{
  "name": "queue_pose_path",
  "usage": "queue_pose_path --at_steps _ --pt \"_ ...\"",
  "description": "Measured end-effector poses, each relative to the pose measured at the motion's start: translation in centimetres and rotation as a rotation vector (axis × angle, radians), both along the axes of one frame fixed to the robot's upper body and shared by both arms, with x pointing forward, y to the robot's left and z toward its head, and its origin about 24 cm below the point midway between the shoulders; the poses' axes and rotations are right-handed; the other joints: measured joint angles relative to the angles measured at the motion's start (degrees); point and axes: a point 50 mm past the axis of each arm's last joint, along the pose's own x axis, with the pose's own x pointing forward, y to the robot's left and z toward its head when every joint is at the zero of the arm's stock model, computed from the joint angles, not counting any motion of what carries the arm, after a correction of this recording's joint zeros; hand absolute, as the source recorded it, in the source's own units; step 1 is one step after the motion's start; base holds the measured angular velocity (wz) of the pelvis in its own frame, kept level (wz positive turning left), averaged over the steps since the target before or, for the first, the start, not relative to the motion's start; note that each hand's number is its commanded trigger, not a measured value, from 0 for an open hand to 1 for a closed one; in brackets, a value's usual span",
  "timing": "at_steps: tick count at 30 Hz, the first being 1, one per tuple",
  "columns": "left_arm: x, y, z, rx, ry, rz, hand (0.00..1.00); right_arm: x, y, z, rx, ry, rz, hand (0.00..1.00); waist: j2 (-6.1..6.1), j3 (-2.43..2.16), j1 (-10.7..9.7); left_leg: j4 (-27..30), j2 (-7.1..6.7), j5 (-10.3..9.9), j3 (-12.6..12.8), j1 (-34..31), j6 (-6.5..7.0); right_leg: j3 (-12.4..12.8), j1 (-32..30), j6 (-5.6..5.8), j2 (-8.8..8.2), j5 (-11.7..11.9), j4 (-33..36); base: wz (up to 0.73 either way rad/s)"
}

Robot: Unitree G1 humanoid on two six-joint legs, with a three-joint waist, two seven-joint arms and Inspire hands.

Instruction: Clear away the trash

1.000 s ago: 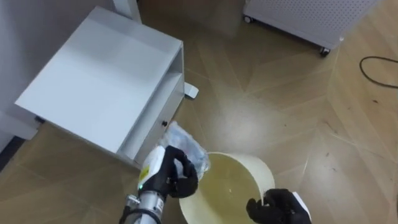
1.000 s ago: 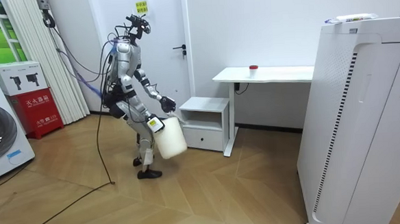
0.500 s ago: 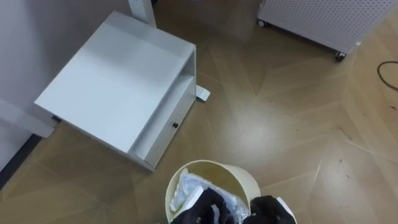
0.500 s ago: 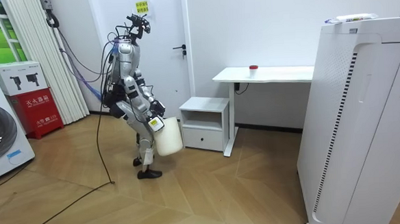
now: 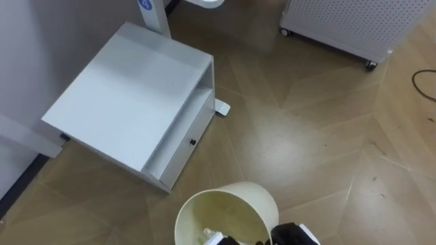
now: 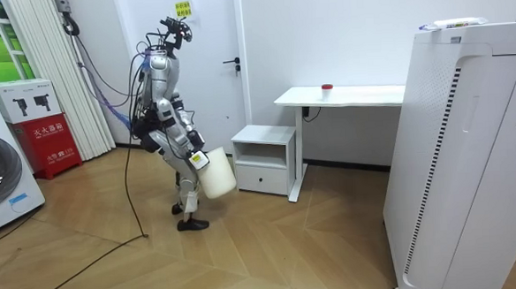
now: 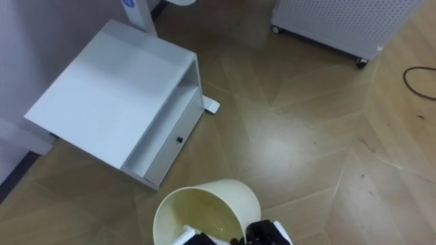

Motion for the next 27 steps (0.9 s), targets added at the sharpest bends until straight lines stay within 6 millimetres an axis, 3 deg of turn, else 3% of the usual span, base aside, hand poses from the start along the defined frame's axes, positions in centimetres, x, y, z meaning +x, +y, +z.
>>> queue_pose_path --at_steps 15,27 --pt "-0.4 0.5 -0.3 0.008 0.017 -0.006 0.0 0.2 -0.4 0.2 0.013 -0.013 -0.036 1.0 -0.04 0.04 0.24 0.47 0.18 -0.07 0.35 -0.14 0.05 0.41 -0.45 -0.04 0.0 -0.03 0.62 0.0" --pt "1.6 2.4 1.4 0.017 -0.128 0.124 0.0 -1.5 -1.9 -0.6 0.057 0.023 -0.148 1.0 -0.09 0.12 0.78 -0.4 0.13 -0.13 0.48 3.3 0.01 0.02 3.07 0.03 -0.02 -0.14 -0.24 0.0"
